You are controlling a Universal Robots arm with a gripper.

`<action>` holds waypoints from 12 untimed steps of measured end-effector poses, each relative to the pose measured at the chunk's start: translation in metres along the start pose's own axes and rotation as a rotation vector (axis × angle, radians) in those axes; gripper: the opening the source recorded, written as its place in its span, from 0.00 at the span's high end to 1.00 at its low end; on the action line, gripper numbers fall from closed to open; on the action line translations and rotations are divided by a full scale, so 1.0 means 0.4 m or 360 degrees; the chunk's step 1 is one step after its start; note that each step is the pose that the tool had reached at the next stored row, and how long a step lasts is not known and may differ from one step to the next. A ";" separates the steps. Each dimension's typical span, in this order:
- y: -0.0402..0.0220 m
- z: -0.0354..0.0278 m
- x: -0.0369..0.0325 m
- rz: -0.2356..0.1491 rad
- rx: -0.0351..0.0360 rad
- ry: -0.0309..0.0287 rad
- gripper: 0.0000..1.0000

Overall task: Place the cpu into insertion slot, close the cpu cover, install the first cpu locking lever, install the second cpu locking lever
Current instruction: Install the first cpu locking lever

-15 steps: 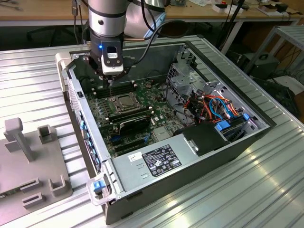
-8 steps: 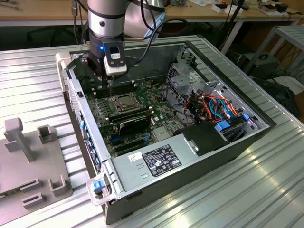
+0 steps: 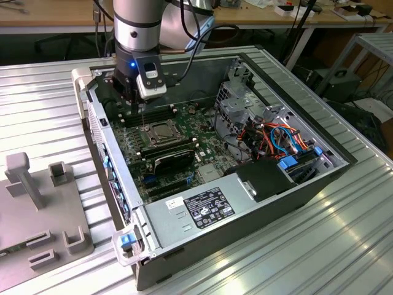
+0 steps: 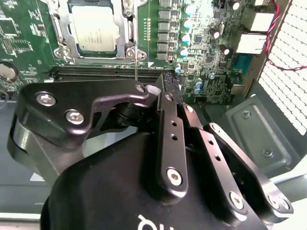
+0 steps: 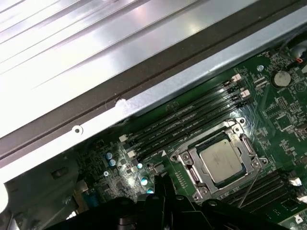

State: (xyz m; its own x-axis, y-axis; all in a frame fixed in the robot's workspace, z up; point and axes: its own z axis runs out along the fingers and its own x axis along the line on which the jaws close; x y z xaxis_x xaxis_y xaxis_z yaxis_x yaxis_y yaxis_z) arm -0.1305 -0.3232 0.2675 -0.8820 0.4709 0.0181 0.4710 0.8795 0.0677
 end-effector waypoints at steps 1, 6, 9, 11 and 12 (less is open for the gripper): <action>0.001 0.001 0.000 -0.0010 0.0000 0.00008 0.89; 0.001 0.006 -0.001 -0.0093 0.0002 0.00067 0.89; 0.001 0.008 -0.001 -0.0103 0.0001 0.00074 0.89; 0.001 0.008 -0.001 -0.0103 0.0001 0.00073 0.89; 0.001 0.008 -0.001 -0.0103 0.0002 0.00074 0.89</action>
State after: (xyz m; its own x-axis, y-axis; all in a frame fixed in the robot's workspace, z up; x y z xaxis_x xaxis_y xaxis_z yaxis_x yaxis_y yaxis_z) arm -0.1299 -0.3227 0.2642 -0.9107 0.4127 0.0184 0.4129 0.9082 0.0679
